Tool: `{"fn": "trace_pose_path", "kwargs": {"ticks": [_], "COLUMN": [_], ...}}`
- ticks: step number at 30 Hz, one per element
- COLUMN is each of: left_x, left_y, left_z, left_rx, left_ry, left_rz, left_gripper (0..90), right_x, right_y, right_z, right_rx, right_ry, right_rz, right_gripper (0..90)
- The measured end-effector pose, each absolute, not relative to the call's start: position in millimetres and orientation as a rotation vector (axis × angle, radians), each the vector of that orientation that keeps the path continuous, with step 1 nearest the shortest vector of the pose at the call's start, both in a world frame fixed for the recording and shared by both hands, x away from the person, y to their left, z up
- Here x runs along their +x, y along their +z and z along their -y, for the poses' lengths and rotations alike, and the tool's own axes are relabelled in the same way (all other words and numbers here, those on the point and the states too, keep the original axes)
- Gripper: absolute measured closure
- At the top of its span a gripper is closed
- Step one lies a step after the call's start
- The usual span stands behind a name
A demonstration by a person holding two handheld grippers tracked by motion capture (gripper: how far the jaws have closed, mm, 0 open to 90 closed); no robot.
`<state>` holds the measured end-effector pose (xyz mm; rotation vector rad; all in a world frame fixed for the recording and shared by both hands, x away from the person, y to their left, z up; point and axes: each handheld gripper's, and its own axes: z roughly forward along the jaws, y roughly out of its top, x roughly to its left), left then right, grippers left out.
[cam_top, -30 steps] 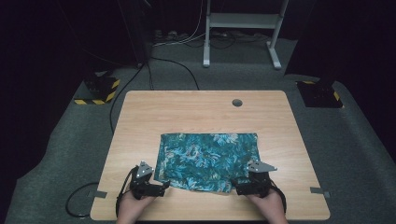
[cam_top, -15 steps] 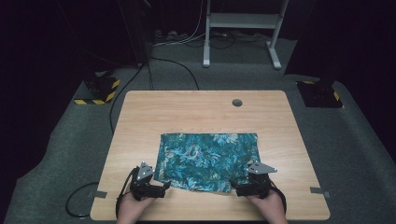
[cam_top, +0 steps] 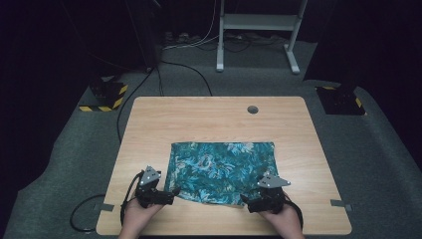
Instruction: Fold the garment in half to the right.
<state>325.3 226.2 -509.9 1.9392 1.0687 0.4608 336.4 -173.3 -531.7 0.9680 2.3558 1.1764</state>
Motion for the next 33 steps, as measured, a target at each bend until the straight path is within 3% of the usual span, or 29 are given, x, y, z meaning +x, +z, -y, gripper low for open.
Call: {"fn": "trace_pose_path", "kwargs": {"ticks": [16, 33], "left_x": [365.1, 406.8], "left_y": [-486.1, -490.4], "left_z": [-241.2, -242.4], "left_rx": [1.875, 1.866], "left_ry": [0.448, 0.409], "left_rz": [-1.100, -1.137], "left_gripper": [1.2, 2.7], "right_x": [333.2, 336.3], "right_y": [-510.4, -504.0], "right_z": [124.1, 70.8], "right_rx": [0.866, 0.828], "right_ry": [1.237, 1.295], "right_rz": [-2.414, -2.449], "right_gripper": [0.1, 0.4]}}
